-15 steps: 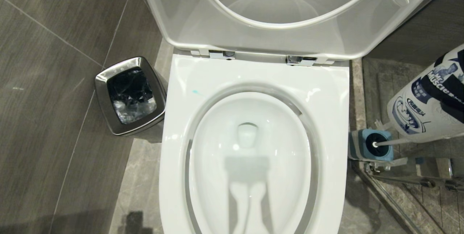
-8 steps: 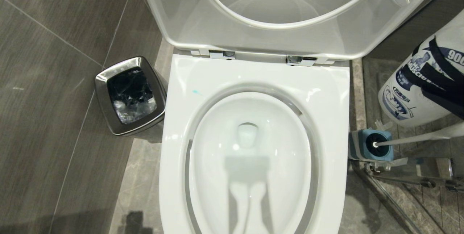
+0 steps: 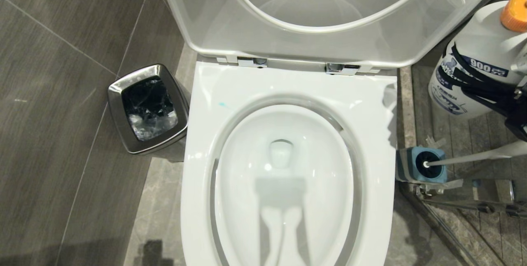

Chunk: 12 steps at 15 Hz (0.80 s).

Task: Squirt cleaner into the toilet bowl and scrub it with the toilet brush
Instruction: Pour in the cleaning agent

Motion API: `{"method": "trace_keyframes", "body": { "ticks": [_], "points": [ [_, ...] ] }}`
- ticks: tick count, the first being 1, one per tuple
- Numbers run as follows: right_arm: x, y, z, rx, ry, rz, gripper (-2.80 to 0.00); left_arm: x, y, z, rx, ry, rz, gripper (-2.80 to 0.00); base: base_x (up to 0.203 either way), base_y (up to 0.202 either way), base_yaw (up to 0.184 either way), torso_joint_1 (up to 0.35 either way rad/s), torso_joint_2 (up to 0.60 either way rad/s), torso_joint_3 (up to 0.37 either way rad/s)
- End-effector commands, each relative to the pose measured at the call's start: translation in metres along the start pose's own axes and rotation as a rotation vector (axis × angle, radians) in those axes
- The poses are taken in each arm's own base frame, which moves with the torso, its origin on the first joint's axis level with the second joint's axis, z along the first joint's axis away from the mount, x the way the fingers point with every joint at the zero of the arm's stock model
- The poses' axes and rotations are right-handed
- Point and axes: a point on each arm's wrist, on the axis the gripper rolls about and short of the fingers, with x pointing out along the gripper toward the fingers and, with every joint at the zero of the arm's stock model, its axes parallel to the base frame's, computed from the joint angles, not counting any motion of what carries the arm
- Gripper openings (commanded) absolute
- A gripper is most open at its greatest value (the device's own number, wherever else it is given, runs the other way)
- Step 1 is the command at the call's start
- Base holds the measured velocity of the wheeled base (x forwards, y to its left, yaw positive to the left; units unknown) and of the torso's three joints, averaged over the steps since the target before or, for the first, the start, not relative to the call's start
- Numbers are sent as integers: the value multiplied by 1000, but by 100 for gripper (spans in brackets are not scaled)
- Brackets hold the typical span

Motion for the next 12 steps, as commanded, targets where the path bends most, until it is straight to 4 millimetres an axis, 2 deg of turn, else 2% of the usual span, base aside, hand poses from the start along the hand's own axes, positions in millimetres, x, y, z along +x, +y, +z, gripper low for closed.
{"method": "trace_keyframes", "body": {
  "ticks": [1,5,8,12],
  "points": [
    [5,-3,6,-50,-13,-1,-280,0,0,0,0,0,0,-280,0,0,0,0,0,0],
    [-3,-11,9,-164,-1,-24,-280,0,0,0,0,-1,0,-280,0,0,0,0,0,0],
    [-31,-10,0,-190,37,48,-280,0,0,0,0,0,0,-280,0,0,0,0,0,0],
    [-59,-22,-1,-196,41,70,-280,0,0,0,0,0,0,-280,0,0,0,0,0,0]
  ]
}}
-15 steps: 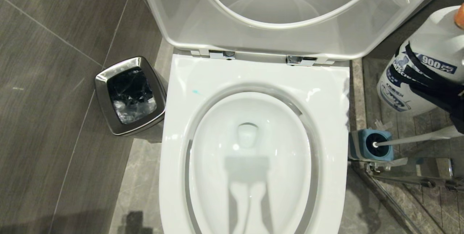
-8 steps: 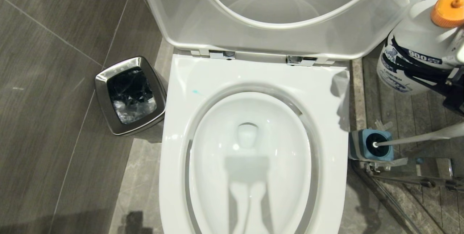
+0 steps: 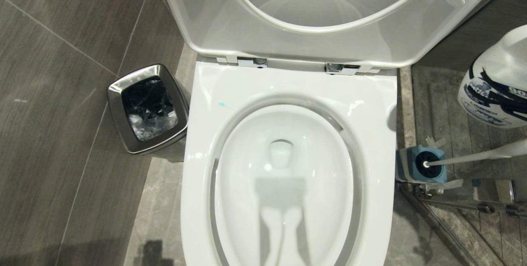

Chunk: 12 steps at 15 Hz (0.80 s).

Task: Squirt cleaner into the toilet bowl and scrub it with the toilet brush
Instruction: Pour in the cleaning agent

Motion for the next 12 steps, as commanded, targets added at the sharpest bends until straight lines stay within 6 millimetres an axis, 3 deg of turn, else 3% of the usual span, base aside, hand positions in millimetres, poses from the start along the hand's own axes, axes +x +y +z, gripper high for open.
{"method": "trace_keyframes", "body": {
  "ticks": [1,5,12],
  "points": [
    [-22,-7,-3,11,-24,-54,-280,0,0,0,1,0,0,-280,0,0,0,0,0,0],
    [-32,-20,0,25,-59,-100,-280,0,0,0,1,0,0,-280,0,0,0,0,0,0],
    [-21,-14,4,14,-69,-44,-280,0,0,0,1,0,0,-280,0,0,0,0,0,0]
  ]
}}
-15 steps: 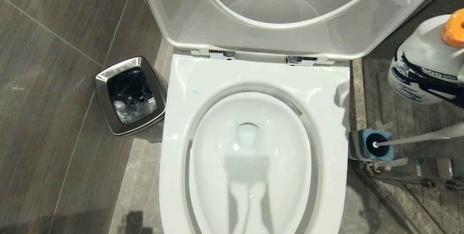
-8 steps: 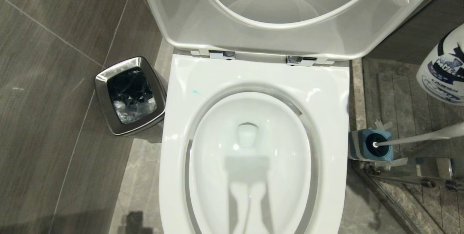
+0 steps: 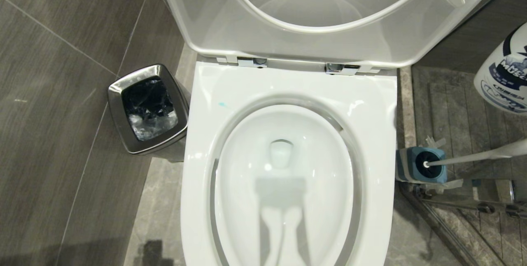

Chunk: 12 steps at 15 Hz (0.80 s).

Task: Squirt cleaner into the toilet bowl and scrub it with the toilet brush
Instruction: Pour in the cleaning agent

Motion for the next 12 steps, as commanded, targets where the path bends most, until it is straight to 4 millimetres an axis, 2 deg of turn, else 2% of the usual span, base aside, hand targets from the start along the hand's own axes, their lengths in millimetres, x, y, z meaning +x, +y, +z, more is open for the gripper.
{"method": "trace_keyframes", "body": {
  "ticks": [1,7,12],
  "points": [
    [6,2,3,-14,-10,22,-280,0,0,0,0,0,0,-280,0,0,0,0,0,0],
    [16,5,5,-14,2,40,-280,0,0,0,0,0,0,-280,0,0,0,1,5,1],
    [16,4,5,-11,7,35,-280,0,0,0,10,1,-2,-280,0,0,0,0,0,0]
  ]
}}
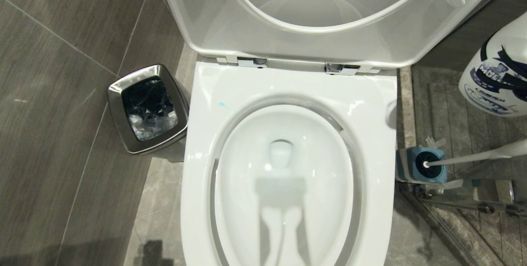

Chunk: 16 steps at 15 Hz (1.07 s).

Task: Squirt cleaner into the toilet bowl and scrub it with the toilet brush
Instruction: Pour in the cleaning agent

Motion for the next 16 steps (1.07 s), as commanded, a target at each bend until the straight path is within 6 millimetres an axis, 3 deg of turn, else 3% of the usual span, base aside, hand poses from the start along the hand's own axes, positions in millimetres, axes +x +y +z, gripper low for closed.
{"method": "trace_keyframes", "body": {
  "ticks": [1,4,9,16],
  "points": [
    [2,1,0,-9,5,6,-280,0,0,0,-3,0,1,-280,0,0,0,0,0,0],
    [3,0,1,-8,4,4,-280,0,0,0,-2,0,3,-280,-24,0,0,4,1,0],
    [6,-4,3,-7,3,1,-280,0,0,0,5,2,-2,-280,-155,0,-1,1,9,1],
    [27,-22,16,6,14,-56,-280,0,0,0,-8,-1,3,-280,0,0,0,0,0,0]
  ]
}}
